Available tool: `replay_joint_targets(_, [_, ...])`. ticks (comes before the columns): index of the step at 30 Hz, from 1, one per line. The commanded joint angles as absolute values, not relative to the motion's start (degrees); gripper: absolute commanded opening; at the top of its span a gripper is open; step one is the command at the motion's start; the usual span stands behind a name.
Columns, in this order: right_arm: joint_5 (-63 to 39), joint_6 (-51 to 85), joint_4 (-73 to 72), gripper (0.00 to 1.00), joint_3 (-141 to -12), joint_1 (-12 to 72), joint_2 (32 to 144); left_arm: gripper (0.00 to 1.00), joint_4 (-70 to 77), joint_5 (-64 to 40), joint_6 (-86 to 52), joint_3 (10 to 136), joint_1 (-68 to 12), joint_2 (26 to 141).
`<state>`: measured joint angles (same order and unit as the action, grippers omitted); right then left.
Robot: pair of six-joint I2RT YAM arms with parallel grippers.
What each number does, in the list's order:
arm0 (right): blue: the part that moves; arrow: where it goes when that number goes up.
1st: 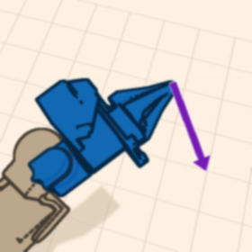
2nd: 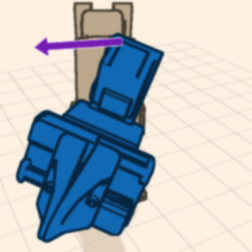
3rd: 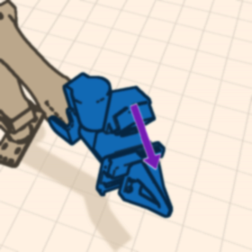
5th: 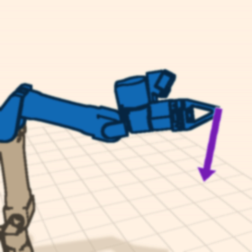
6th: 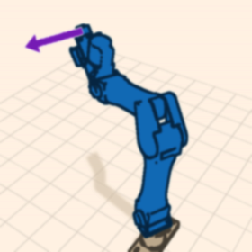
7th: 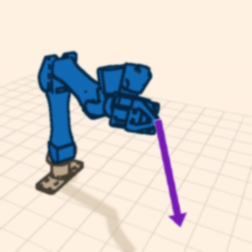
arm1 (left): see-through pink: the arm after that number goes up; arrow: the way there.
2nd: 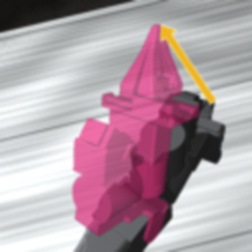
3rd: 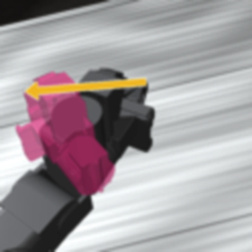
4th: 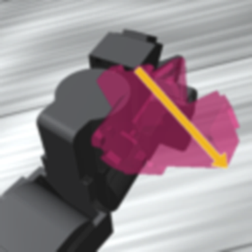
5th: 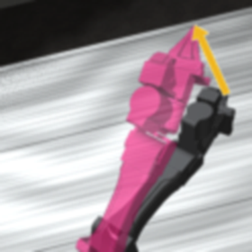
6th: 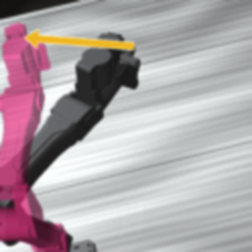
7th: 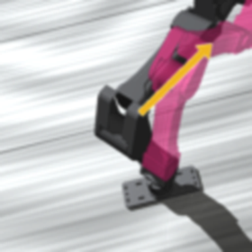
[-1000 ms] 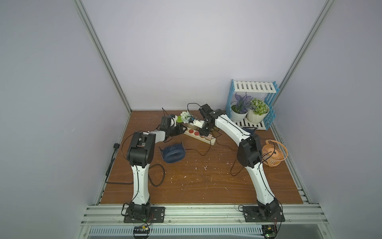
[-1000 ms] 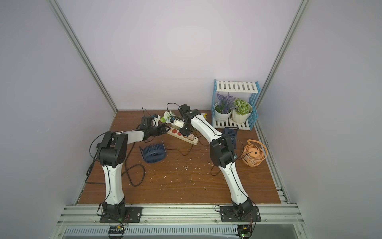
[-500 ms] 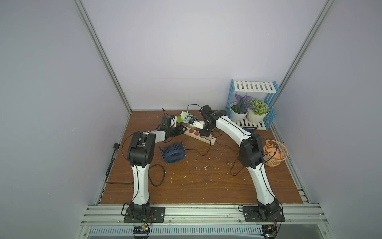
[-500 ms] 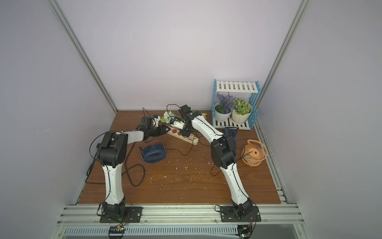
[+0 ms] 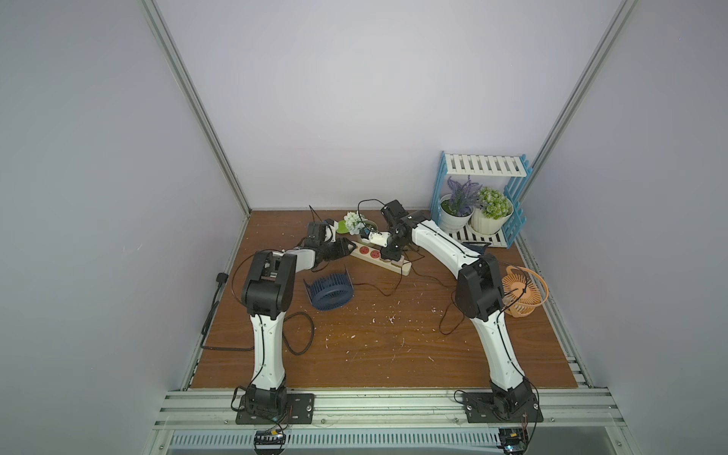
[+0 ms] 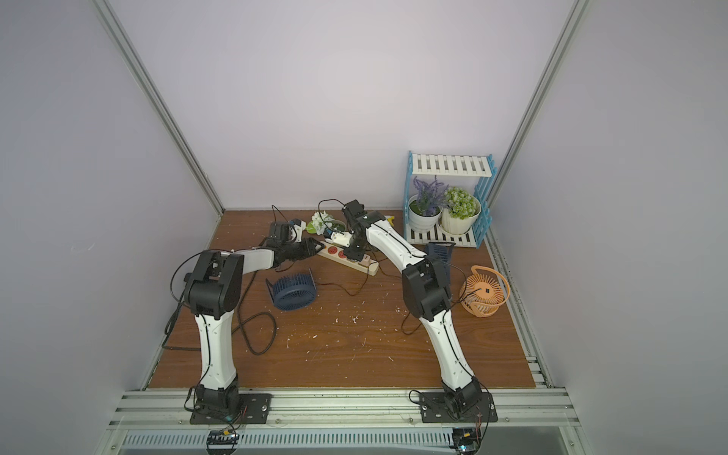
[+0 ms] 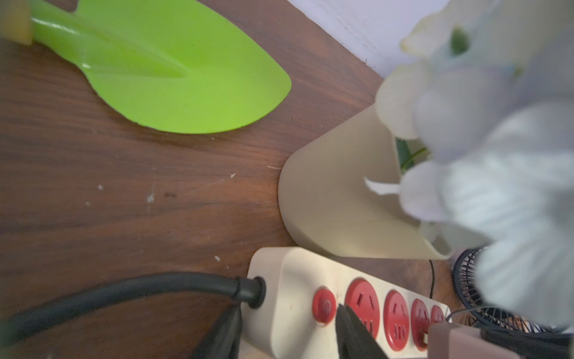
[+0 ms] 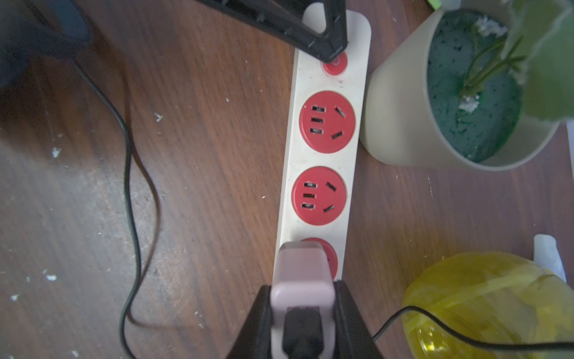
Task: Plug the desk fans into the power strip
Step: Insert the plug into the socket.
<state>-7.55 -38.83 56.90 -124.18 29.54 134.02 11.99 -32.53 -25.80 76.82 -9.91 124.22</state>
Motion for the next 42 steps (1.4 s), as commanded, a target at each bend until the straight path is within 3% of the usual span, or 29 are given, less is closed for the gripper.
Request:
replay_joint_targets(1, [0.4, -41.5, 57.7, 0.0, -123.3, 26.9, 141.6, 0.52, 10.8, -33.4, -25.0, 77.8, -11.2, 122.9])
replay_joint_targets(21, [10.2, -36.9, 55.8, 0.0, -126.2, 25.8, 146.9, 0.52, 9.9, -33.0, -24.4, 77.5, -11.5, 122.1])
replay_joint_targets(30, [13.7, -38.2, 49.2, 0.0, -111.1, 26.0, 140.0, 0.52, 9.9, -32.2, -24.0, 77.5, -11.7, 122.4])
replay_joint_targets(38, [9.9, -41.6, 55.6, 0.0, -125.3, 25.9, 148.6, 0.52, 9.1, -32.0, -23.5, 78.2, -11.7, 122.0])
replay_joint_targets(42, [12.2, -41.7, 56.6, 0.0, -124.9, 26.2, 148.3, 0.52, 8.6, -31.8, -22.9, 78.0, -11.7, 121.7])
